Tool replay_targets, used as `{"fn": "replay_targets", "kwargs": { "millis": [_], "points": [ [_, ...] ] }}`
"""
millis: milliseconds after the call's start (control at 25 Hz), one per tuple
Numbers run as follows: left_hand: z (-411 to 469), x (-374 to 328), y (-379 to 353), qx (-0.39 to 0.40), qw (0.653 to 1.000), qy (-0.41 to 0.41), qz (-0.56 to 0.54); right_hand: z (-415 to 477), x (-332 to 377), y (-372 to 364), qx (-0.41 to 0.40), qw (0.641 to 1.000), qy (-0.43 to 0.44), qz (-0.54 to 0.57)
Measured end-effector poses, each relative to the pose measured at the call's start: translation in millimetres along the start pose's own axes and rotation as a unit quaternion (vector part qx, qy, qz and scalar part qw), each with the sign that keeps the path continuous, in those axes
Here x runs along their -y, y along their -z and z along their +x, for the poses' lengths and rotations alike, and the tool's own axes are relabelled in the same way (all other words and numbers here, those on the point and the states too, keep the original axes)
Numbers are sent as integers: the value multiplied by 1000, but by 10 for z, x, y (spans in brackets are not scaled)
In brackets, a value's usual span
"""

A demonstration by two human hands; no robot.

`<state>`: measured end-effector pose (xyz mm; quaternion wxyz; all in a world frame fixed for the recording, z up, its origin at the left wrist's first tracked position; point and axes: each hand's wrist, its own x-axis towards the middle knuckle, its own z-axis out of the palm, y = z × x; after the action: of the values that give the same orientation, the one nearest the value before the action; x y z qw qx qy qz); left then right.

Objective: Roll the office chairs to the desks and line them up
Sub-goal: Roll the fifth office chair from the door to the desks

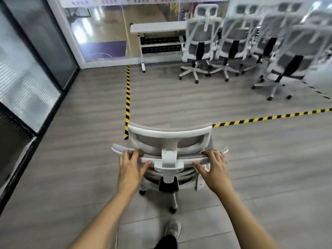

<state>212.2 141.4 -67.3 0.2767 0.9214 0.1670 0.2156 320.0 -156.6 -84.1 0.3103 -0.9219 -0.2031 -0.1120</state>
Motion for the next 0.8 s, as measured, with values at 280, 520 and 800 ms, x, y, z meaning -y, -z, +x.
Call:
{"fn": "replay_targets", "kwargs": {
  "millis": [280,520,800],
  "points": [
    [2208,-1027,-1587,75,995,-69,-10,1814,-1382,409,-5,991,-133,-23],
    [3811,-2036,-3002,81,985,-145,-34,3231,-2840,690,-53,982,-181,-8],
    [5643,-3444,-4756,87,982,-169,-16,5244,-4793,1173,-40,982,-182,-32]
  ]
}}
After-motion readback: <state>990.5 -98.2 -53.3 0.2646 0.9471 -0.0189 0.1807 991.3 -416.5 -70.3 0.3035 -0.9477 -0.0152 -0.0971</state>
